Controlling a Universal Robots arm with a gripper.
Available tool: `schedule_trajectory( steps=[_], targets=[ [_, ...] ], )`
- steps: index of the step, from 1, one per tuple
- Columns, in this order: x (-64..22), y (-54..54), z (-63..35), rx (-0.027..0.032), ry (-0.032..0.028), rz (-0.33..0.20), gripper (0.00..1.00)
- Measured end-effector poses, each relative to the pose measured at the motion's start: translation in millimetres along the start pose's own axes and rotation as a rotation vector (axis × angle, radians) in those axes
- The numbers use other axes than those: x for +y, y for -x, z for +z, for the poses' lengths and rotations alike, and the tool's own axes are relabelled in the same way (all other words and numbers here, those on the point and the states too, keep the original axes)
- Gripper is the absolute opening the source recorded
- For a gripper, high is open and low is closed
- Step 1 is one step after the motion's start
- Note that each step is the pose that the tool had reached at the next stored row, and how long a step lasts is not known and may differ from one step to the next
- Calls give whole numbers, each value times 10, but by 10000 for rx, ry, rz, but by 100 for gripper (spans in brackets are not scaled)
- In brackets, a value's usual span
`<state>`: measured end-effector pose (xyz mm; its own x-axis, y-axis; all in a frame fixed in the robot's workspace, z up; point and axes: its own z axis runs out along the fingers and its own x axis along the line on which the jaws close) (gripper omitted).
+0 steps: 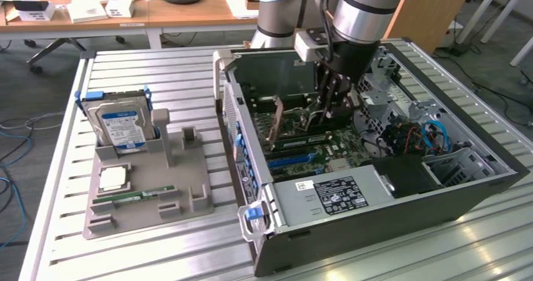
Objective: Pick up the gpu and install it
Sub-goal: 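Insert the gpu into the slot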
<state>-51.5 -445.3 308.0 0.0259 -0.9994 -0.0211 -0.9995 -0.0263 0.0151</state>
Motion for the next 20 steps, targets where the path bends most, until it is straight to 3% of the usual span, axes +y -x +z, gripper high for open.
schedule_trajectory(
  steps=[4,9,15,16,20],
  targets=[
    [4,0,2,0,-3,1,26],
    [20,0,24,-8,-72,-23,26],
    [25,-2,88,-6,-75,-28,26],
    [27,-3,155,-5,-75,-28,26],
    [38,-11,172,-5,-74,-29,26]
  ],
)
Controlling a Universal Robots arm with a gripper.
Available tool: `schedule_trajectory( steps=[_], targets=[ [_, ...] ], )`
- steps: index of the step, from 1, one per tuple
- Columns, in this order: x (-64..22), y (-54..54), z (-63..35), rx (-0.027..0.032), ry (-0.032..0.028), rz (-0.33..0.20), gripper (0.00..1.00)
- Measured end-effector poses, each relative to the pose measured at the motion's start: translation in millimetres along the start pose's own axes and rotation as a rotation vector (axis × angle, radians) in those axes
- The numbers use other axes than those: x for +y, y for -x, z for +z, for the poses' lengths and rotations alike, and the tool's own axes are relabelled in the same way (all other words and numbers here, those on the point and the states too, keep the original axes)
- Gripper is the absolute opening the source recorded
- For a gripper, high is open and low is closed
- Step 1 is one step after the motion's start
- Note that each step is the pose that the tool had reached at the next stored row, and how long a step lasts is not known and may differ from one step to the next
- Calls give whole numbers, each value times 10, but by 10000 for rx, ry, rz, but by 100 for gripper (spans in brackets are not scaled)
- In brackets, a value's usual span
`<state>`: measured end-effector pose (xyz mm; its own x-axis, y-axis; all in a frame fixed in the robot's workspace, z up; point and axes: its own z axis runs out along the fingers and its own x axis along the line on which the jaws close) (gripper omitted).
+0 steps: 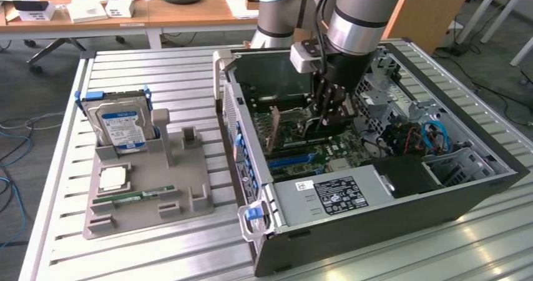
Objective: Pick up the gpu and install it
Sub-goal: 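Insert the gpu into the slot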
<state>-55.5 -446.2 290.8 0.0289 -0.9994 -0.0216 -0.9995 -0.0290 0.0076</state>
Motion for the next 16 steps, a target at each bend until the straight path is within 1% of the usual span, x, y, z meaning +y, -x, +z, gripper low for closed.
schedule_trajectory(
  steps=[10,16],
  targets=[
    [20,1,3,-1,-1,2,26],
    [58,0,3,-1,0,-1,26]
  ],
)
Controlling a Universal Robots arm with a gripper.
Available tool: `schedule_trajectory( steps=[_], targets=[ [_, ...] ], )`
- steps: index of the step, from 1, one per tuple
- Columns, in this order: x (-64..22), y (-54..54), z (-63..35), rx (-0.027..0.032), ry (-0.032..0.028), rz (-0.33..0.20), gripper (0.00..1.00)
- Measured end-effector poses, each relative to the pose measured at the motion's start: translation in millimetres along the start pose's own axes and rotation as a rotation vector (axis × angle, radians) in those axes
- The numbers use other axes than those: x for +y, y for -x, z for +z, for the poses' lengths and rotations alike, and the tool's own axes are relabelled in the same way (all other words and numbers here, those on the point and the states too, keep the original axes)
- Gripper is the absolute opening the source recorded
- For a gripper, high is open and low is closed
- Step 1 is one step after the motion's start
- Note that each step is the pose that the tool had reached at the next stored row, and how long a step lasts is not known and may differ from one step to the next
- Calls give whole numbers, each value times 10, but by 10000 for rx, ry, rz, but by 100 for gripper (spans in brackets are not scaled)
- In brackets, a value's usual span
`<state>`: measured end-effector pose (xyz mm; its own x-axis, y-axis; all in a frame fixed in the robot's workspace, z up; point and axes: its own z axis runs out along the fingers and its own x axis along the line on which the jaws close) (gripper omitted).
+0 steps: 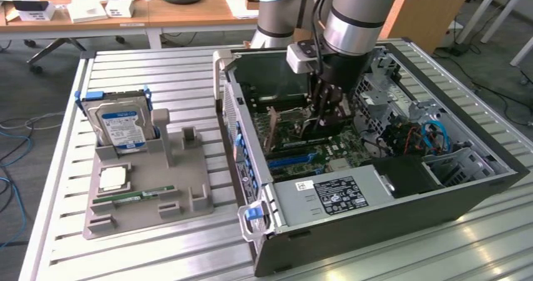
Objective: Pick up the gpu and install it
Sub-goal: 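Insert the gpu into the slot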
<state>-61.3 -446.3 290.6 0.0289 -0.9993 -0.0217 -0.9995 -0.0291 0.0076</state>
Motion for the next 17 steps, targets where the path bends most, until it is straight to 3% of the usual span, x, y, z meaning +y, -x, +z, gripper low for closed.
schedule_trajectory(
  steps=[17],
  targets=[
    [50,-46,16,0,-1,-1,26]
  ],
)
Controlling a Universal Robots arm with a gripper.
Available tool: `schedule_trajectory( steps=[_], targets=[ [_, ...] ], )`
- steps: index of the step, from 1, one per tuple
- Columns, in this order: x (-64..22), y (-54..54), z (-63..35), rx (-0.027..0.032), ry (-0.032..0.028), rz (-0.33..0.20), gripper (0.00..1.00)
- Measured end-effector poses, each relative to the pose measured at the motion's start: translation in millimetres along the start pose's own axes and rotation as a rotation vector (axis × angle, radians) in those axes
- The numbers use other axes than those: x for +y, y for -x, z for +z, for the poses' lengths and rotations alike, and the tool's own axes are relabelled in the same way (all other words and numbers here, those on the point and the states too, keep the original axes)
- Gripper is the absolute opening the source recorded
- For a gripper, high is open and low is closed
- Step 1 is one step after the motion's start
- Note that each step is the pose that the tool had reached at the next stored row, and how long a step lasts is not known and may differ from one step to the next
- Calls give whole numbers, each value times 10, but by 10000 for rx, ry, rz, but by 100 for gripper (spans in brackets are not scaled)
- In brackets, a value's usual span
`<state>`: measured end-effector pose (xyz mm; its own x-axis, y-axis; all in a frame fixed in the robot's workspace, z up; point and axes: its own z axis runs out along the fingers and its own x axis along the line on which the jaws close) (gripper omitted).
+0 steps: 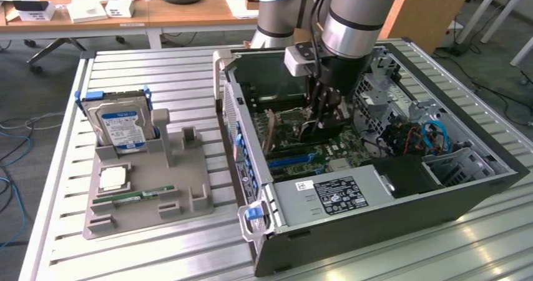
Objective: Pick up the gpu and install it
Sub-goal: 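Insert the gpu into the slot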
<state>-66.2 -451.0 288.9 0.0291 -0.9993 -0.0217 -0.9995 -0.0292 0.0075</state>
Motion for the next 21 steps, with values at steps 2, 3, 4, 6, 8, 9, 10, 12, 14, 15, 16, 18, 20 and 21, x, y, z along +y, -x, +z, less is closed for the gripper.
schedule_trajectory(
  steps=[2,3,4,6,8,9,10,12,14,15,16,18,20,21],
  targets=[
    [2,0,14,-1,0,1,26],
    [2,0,20,-1,1,1,26],
    [3,-1,27,0,0,2,26],
    [4,-1,40,-1,0,2,26],
    [5,-1,47,2,1,2,26],
    [7,-1,48,4,2,2,26],
    [13,-1,49,3,2,5,26],
    [28,0,52,-2,-1,2,26],
    [46,0,52,-2,-1,3,26],
    [55,1,52,0,0,2,26],
    [59,1,52,0,1,3,26],
    [59,0,52,0,1,1,26],
    [60,-14,51,0,1,1,26],
    [60,-24,51,0,1,2,26]
  ],
)
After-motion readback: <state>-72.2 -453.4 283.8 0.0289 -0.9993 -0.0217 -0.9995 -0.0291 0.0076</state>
